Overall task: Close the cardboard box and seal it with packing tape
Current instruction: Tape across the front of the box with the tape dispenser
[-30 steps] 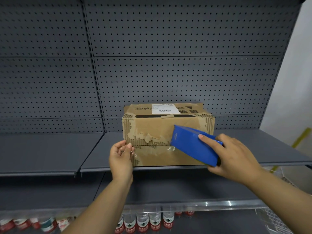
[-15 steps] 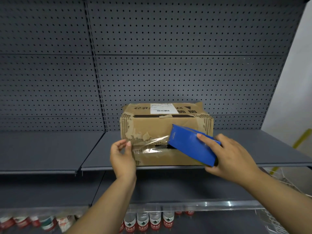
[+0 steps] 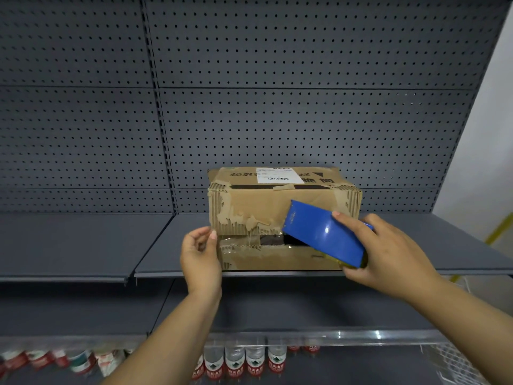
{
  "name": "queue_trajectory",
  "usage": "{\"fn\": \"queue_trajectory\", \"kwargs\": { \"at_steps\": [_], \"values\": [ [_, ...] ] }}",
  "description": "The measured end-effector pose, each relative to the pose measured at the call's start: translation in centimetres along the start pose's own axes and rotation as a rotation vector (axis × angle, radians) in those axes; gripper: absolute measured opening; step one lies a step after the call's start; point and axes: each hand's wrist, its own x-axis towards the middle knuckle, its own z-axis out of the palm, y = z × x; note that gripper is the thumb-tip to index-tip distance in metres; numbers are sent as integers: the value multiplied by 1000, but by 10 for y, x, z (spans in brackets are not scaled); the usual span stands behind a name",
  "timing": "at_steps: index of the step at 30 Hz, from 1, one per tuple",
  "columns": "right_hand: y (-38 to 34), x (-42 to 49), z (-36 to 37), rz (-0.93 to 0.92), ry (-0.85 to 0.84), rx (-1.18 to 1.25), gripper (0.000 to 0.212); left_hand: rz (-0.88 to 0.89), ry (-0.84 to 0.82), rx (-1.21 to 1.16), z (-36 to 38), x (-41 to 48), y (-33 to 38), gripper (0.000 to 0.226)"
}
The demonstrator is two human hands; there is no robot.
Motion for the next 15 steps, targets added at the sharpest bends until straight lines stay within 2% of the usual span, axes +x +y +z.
{"fn": "queue_trajectory", "kwargs": {
  "at_steps": [6, 11, 15],
  "values": [
    [3, -2, -1, 2, -13, -13, 100, -7, -107, -62, 0, -1, -6, 22],
    [4, -1, -2, -16, -3, -41, 99, 26, -249, -5, -6, -2, -14, 47],
    [5, 0, -1, -25, 1, -43, 100, 56, -304, 54, -8, 1, -17, 54]
  ]
}}
